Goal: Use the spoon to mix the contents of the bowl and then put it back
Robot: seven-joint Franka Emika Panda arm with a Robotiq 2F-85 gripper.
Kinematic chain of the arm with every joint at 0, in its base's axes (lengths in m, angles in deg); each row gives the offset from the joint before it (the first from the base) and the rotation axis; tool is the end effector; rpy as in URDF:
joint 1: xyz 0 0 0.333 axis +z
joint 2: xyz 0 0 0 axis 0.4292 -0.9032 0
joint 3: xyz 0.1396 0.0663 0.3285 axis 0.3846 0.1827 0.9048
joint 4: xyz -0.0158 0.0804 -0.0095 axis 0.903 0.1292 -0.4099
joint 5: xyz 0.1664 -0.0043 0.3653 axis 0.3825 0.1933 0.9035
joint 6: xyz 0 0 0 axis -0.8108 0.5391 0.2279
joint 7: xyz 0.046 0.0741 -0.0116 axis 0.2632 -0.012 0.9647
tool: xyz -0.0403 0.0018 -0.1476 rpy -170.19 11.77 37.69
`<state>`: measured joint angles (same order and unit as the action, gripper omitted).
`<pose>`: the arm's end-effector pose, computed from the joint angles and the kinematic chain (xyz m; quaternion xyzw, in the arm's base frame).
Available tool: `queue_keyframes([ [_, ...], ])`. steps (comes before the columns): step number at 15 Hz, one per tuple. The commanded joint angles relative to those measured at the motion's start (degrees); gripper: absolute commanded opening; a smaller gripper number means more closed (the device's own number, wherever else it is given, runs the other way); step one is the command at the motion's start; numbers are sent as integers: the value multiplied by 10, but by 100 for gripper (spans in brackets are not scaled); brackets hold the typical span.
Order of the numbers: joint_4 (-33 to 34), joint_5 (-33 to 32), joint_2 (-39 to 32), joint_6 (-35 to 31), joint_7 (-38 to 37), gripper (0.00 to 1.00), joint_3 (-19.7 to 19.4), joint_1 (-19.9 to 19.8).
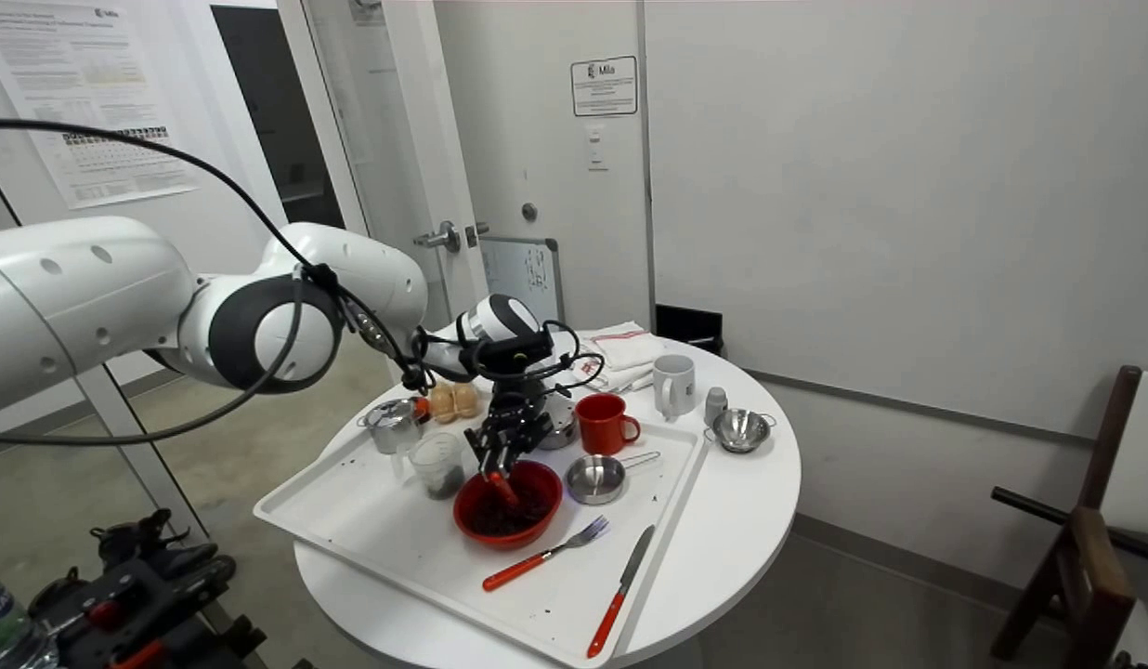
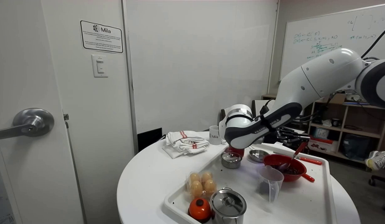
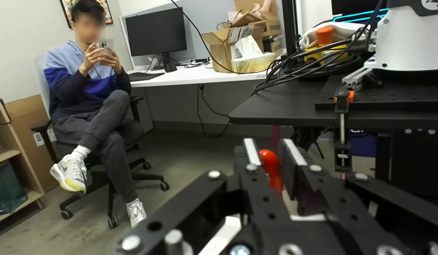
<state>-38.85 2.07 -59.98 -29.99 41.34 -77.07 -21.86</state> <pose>0.6295 -0.0839 0.0504 0.7055 0.1018 -0.6546 0.2519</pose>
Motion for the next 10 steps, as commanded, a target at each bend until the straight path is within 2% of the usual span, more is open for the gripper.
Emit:
queue_keyframes([
  [1, -7, 12, 26, 1, 19, 9, 24, 17],
  [6, 3, 4, 53, -10, 37, 9, 56, 47],
  [8, 40, 12, 35, -13, 40, 9, 30, 60],
  [10, 55, 18, 22, -10, 31, 9, 16, 48],
])
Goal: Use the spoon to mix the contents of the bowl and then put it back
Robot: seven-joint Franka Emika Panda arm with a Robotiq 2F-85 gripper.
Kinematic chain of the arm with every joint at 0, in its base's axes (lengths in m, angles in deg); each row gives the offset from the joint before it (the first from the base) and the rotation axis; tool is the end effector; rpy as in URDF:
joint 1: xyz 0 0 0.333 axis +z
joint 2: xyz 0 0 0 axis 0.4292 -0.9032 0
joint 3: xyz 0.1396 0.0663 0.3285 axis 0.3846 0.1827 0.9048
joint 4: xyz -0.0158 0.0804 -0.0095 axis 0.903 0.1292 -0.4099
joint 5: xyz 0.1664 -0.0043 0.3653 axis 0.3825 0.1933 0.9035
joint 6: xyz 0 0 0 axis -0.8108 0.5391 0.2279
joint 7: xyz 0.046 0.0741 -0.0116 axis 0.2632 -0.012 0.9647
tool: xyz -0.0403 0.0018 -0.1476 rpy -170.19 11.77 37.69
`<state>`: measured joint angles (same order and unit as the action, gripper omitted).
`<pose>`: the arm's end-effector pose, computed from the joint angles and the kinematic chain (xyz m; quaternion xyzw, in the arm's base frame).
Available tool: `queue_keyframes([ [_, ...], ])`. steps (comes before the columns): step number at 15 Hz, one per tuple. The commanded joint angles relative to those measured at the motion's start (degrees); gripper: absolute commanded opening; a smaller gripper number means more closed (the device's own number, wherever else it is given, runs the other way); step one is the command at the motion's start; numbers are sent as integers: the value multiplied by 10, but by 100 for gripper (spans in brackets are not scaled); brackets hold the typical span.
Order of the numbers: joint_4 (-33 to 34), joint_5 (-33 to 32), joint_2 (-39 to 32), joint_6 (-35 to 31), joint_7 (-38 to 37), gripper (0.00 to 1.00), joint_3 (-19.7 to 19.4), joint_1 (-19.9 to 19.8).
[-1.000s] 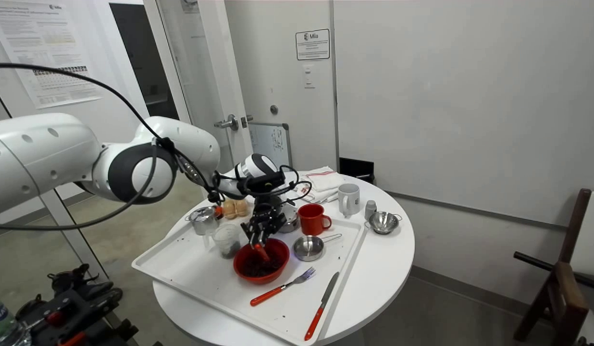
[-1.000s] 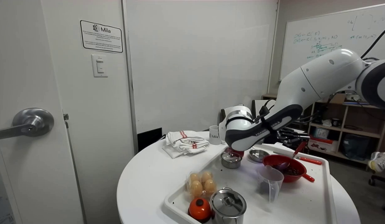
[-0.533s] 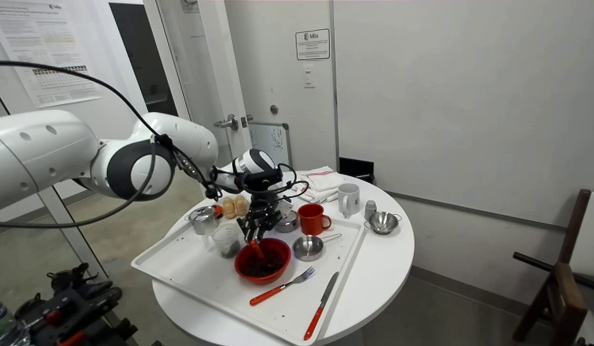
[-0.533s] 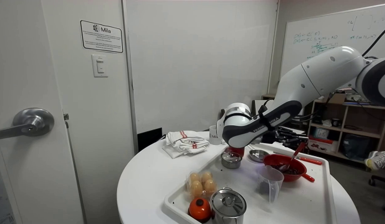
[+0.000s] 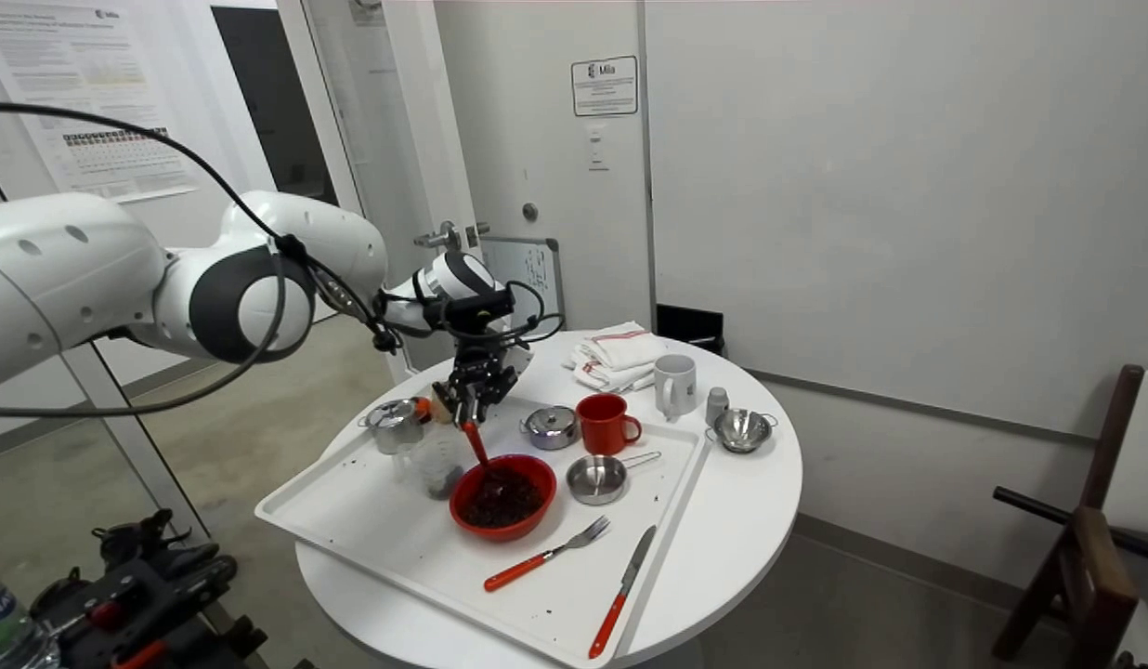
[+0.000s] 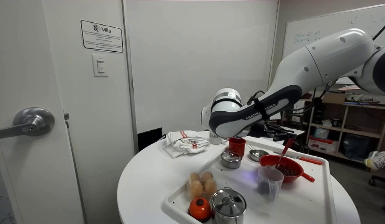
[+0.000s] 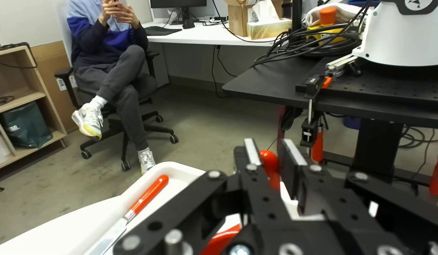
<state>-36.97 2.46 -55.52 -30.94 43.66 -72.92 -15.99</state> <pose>0.6605 0.0104 0.0984 0.7422 0.1749 -0.5972 0.2488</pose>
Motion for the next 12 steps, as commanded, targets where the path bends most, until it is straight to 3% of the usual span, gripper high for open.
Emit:
queue_keyframes([
  [1, 39, 15, -28, 2, 5, 9, -33, -16],
  [5, 39, 29, -55, 10, -6, 9, -58, -52],
  [8, -8, 48, -41, 4, -17, 9, -59, -77],
  [12, 2, 68, -43, 11, -1, 9, -56, -81],
])
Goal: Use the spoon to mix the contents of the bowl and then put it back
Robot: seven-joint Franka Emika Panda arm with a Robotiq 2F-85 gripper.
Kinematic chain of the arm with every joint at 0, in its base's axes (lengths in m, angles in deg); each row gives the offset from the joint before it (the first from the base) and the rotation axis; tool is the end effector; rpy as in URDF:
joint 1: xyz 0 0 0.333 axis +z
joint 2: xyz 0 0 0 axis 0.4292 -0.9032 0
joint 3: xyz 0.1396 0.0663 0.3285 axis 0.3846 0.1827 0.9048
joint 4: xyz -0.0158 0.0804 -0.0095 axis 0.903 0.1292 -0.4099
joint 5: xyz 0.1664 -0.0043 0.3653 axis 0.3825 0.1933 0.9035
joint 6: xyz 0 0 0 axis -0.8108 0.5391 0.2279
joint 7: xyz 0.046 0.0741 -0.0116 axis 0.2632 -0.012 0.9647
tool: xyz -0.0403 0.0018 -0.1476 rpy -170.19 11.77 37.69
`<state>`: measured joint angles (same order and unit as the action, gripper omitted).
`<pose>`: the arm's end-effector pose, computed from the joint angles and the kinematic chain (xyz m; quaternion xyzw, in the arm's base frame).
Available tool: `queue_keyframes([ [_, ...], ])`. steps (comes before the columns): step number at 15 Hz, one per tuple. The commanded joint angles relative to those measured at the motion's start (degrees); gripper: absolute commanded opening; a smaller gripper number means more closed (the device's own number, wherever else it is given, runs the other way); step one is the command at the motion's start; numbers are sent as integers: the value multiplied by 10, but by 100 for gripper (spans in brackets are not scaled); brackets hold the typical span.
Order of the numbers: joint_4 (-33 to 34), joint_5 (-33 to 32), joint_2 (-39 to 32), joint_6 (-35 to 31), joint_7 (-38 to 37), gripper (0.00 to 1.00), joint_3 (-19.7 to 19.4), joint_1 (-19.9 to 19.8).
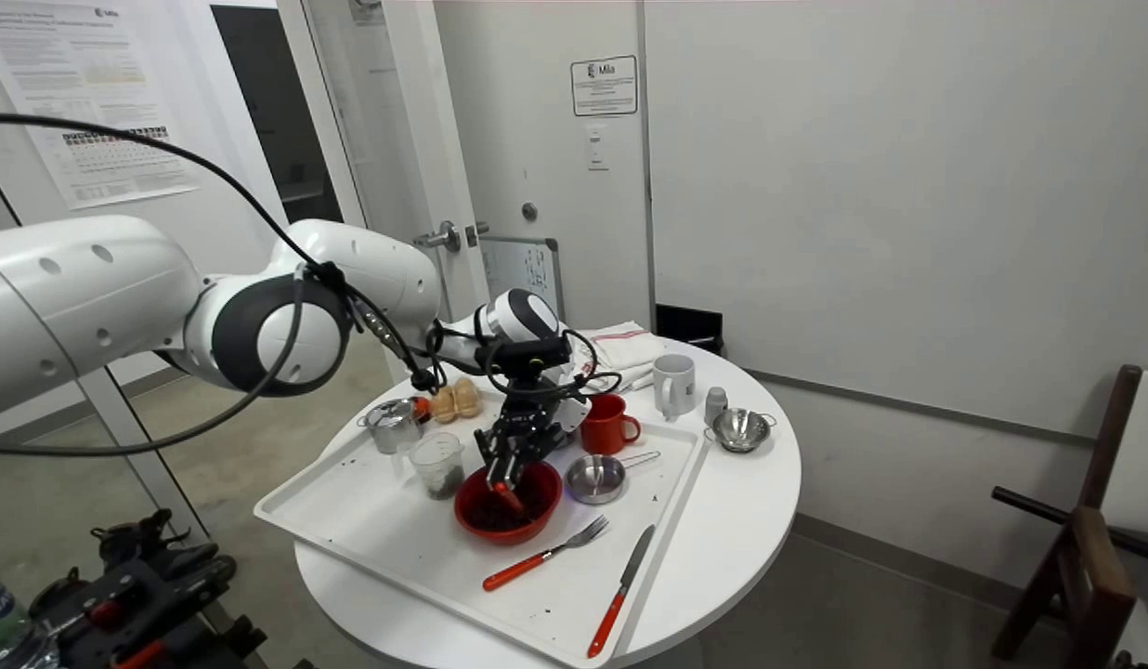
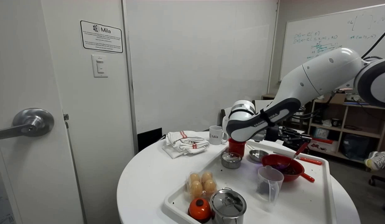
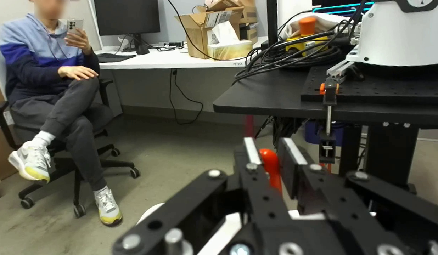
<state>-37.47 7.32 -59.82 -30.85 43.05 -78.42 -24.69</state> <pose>0.6276 -0.1108 0.0509 0.7281 0.0940 -0.6511 0.1927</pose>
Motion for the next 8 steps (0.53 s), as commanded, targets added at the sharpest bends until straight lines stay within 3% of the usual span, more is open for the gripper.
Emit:
queue_keyframes([
  [1, -6, 19, 12, 8, 1, 9, 13, 5],
  [8, 12, 27, 36, 2, 1, 9, 49, 38],
])
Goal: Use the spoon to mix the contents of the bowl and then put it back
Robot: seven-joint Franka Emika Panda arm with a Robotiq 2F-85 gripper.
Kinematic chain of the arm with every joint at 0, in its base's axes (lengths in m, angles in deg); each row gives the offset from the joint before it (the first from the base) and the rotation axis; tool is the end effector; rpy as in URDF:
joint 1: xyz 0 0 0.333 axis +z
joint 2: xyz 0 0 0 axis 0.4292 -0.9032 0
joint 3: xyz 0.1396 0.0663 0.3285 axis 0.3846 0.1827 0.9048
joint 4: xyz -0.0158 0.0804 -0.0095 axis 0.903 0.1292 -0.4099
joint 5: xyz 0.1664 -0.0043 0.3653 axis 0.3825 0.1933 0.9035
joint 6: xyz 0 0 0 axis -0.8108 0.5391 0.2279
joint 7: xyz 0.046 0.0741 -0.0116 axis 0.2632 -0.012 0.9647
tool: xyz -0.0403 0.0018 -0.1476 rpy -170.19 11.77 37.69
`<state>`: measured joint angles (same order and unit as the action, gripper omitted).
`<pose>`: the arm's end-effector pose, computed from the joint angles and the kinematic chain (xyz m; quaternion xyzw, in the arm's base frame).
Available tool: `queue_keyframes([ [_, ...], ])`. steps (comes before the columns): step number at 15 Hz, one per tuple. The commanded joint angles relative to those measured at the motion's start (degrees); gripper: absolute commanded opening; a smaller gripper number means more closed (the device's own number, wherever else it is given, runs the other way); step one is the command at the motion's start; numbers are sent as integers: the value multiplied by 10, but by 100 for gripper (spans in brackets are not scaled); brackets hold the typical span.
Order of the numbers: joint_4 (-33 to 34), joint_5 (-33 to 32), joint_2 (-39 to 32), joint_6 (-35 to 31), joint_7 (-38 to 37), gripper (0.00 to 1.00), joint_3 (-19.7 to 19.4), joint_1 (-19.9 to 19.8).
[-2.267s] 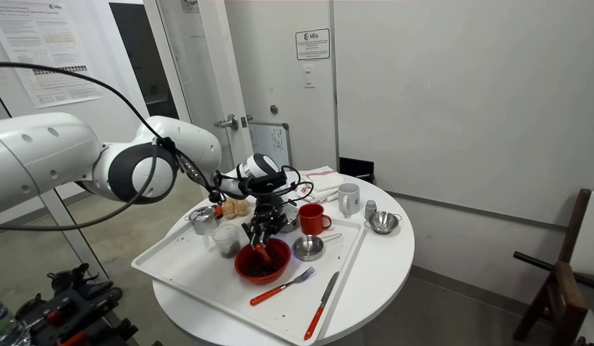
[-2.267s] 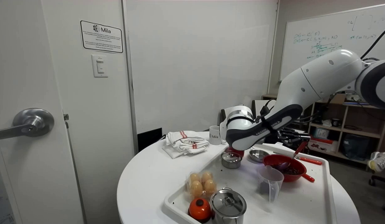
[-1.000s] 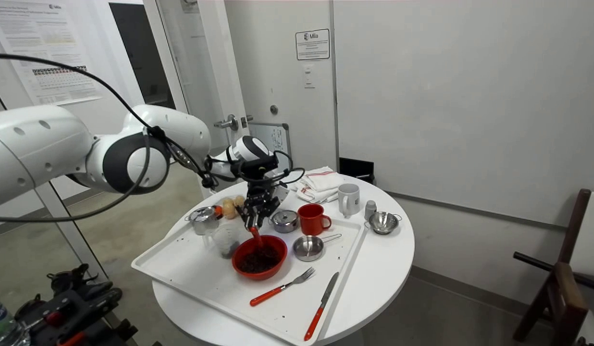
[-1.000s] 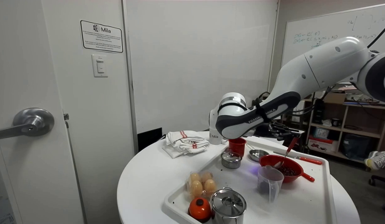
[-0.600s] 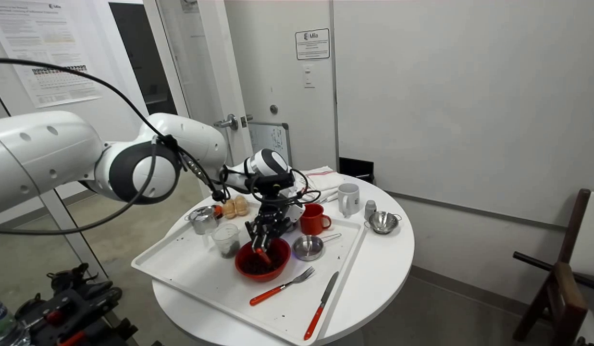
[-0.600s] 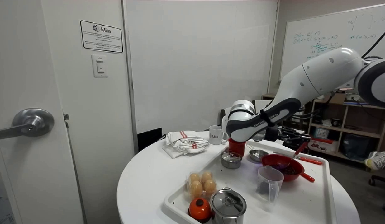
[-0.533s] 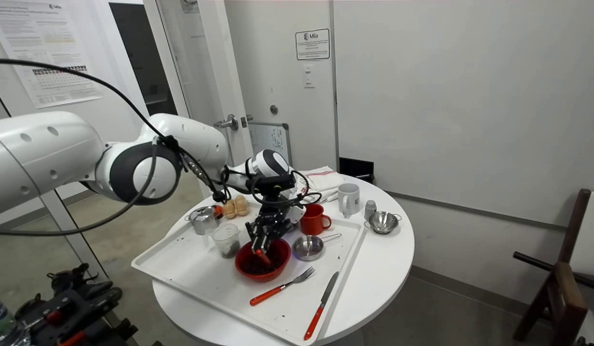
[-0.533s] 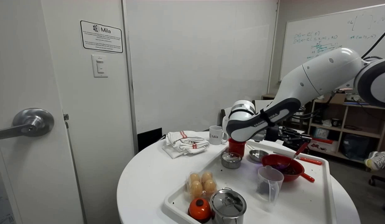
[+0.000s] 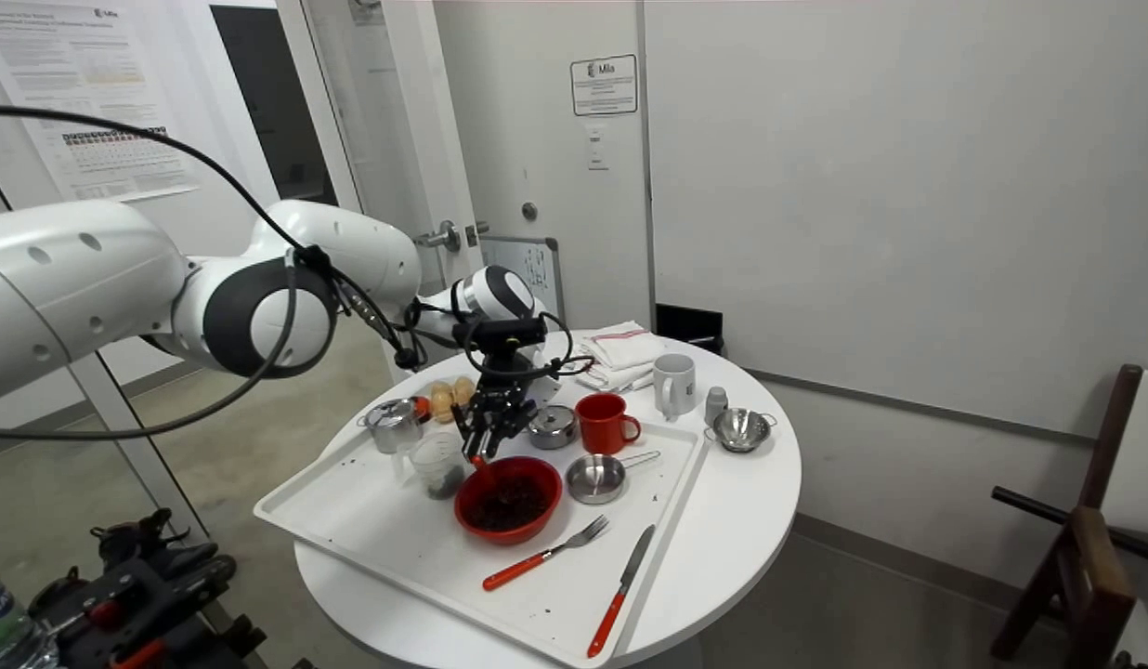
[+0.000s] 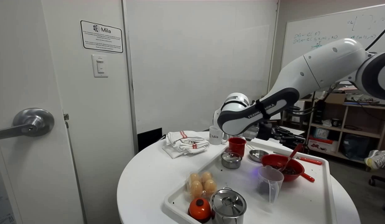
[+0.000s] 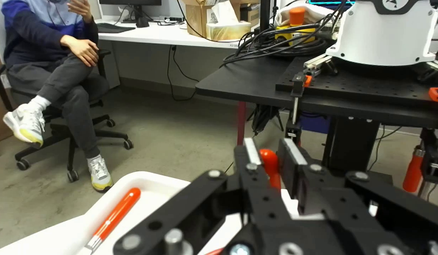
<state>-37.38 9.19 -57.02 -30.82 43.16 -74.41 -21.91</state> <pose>0.6433 -0.0510 0.0723 0.7498 0.1364 -0.6246 0.1706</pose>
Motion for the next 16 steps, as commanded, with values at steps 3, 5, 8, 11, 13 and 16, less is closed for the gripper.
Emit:
queue_keyframes([
  [3, 52, 27, -14, 14, 3, 9, -20, 24],
  [5, 60, 31, -19, 17, 0, 9, -30, 21],
  [8, 36, 25, -10, 17, -4, 9, -28, 8],
  [11, 15, 27, -1, 21, -3, 9, -25, -1],
  [13, 5, 28, 8, 24, -8, 9, -23, -8],
  [16, -10, 27, 20, 31, -9, 9, -23, -15],
])
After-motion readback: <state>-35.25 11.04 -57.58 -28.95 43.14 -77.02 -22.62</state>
